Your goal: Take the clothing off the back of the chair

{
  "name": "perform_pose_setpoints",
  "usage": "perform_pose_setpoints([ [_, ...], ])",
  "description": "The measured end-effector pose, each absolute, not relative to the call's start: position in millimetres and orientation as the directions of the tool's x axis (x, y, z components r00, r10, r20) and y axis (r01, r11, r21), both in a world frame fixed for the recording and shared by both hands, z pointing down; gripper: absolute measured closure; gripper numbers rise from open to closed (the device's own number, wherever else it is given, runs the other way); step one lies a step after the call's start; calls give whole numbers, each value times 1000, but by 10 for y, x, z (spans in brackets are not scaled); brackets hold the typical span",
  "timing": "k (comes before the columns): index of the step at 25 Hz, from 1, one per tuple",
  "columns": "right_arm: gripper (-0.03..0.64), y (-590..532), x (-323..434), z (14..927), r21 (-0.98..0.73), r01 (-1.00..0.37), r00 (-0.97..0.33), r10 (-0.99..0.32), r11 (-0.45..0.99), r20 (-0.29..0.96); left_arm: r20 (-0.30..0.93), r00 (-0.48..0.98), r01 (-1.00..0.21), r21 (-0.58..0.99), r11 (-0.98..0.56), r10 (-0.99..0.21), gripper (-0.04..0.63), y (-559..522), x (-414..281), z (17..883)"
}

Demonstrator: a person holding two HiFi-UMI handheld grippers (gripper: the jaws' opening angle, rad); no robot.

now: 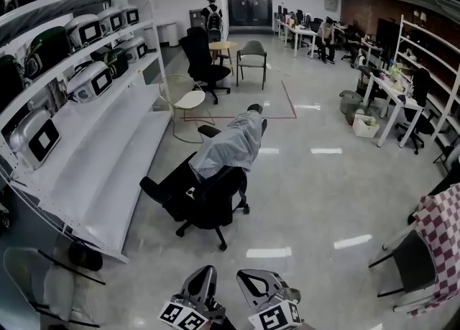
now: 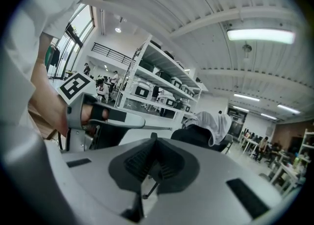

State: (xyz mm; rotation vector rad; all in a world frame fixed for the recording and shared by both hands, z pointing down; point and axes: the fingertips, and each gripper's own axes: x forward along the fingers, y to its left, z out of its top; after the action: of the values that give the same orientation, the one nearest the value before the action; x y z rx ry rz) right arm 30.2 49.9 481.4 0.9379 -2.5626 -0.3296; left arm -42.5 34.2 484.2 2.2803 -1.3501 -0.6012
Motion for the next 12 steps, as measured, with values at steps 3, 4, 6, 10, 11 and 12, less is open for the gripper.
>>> perform_pose_setpoints([
  [3, 600, 292, 168, 4826, 339, -582, -684, -670, 739, 287, -150, 449, -694, 562, -450, -881, 586, 112, -558, 4850],
  [4, 600, 233, 120, 4825, 339, -584, -681, -672, 738, 290, -150, 454, -691, 563, -453, -878, 586, 37, -603, 4854],
  [6, 600, 117, 21, 4828, 342, -589, -674, -679, 732, 293, -151, 462, -685, 565, -460, -874, 586, -108, -702, 4865],
  [10, 600, -82, -178, 4846, 342, -602, -655, -692, 721, 305, -158, 480, -666, 575, -475, -863, 586, -323, -892, 4883],
  [11, 600, -121, -219, 4854, 342, -605, -650, -694, 719, 308, -157, 485, -661, 578, -478, -860, 586, -359, -931, 4895],
  [12, 600, -159, -257, 4866, 342, -609, -645, -698, 716, 312, -155, 489, -657, 581, -479, -858, 586, -393, -971, 4913],
])
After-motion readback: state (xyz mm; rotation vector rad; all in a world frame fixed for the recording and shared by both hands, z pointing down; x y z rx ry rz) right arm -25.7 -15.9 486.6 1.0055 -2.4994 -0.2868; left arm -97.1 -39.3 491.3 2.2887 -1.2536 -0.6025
